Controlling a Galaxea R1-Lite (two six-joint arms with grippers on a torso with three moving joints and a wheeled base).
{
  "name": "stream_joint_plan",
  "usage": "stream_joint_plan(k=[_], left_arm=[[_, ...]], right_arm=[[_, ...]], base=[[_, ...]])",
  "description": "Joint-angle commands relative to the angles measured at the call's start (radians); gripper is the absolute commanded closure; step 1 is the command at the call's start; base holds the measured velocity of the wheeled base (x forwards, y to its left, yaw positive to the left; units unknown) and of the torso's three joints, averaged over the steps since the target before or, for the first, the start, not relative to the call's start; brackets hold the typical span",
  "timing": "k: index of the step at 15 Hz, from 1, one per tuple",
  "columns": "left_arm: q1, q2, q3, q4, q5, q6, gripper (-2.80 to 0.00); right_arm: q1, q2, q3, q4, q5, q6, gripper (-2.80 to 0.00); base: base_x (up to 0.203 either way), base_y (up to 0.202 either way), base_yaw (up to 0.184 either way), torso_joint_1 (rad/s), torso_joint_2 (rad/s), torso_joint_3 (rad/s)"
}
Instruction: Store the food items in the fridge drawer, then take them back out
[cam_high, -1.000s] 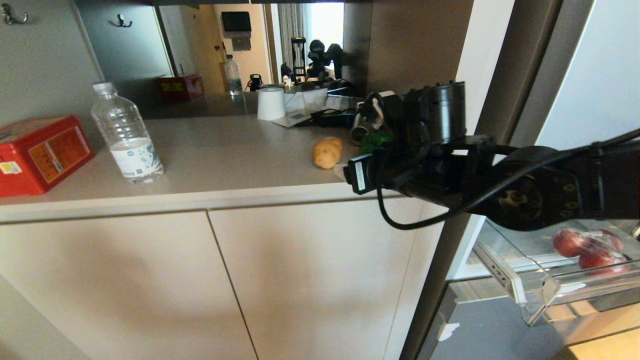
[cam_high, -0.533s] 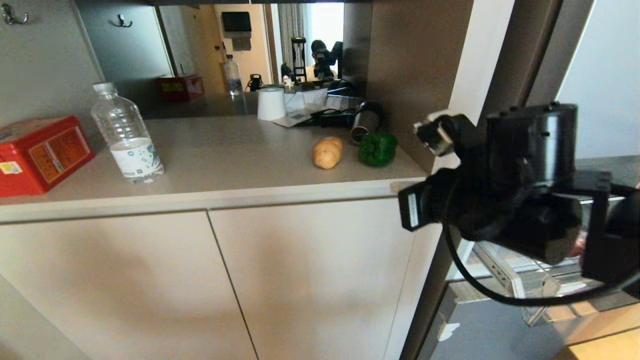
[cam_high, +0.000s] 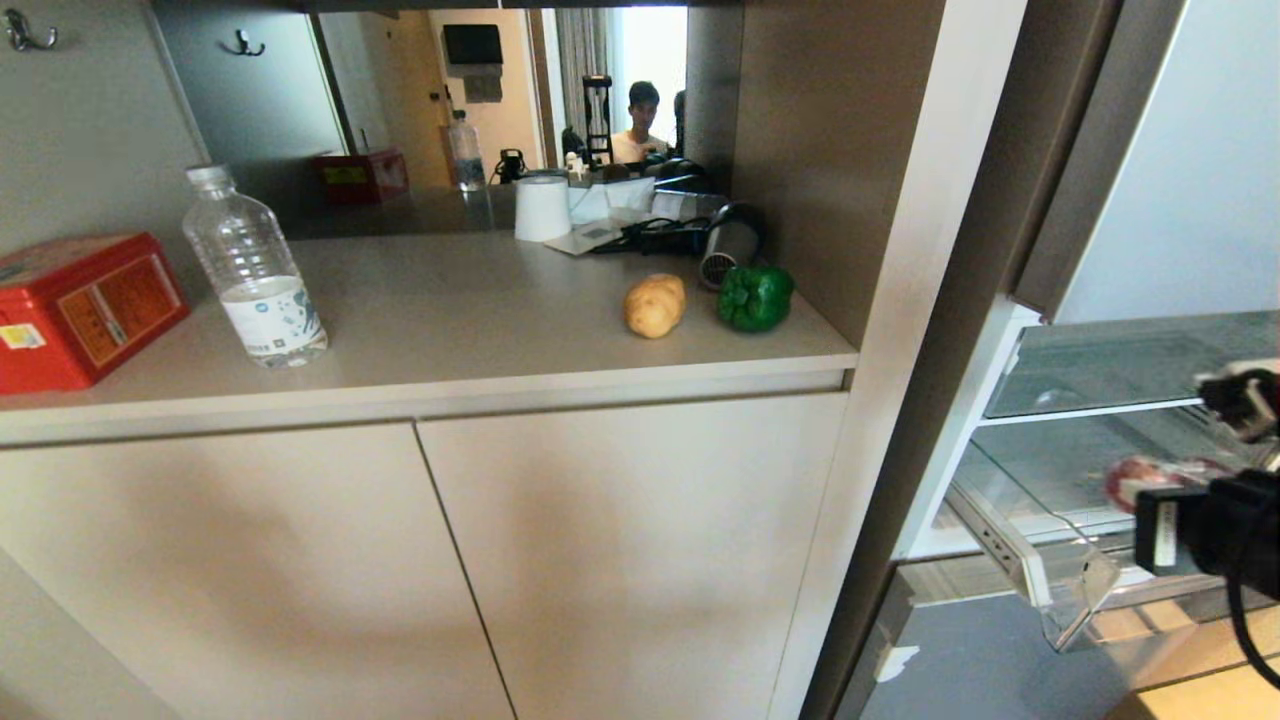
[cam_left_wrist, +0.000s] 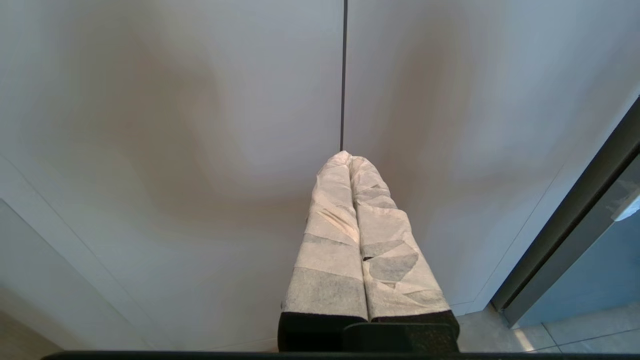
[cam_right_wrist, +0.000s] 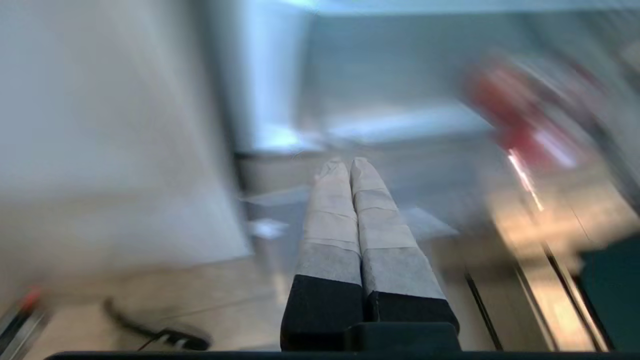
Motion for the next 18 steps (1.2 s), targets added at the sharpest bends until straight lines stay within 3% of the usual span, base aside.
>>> stream_joint_plan(k=[1,6,8,11,14,18], left_arm=[[0.0,0.001,0.0,0.0,0.0,0.0,0.0],[0.0,0.0,0.0,0.0,0.0,0.0,0.0],[0.0,0.001,0.0,0.0,0.0,0.0,0.0],[0.0,0.002,0.0,0.0,0.0,0.0,0.0],[0.0,0.0,0.0,0.0,0.0,0.0,0.0],[0.0,0.002,0.0,0.0,0.0,0.0,0.0]], right_arm=[[-0.226,-0.084,0.07,-0.003,0.057,-0.006,0.0],[-0.82,-0.107,0.191,-0.005,0.362,-0.024,0.0],[-0.948,0.008,0.199,-0.008,0.451,-0.023,0.0],[-0.977,0.26,0.196,-0.102,0.505,-0.008,0.0],[-0.983,0.448,0.164,-0.233,0.611,0.039,0.0],[-0.984,0.631,0.053,-0.324,0.643,0.061,0.0]], base=[[0.0,0.0,0.0,0.0,0.0,0.0],[0.0,0.0,0.0,0.0,0.0,0.0],[0.0,0.0,0.0,0.0,0.0,0.0],[0.0,0.0,0.0,0.0,0.0,0.0],[0.0,0.0,0.0,0.0,0.0,0.0],[0.0,0.0,0.0,0.0,0.0,0.0]])
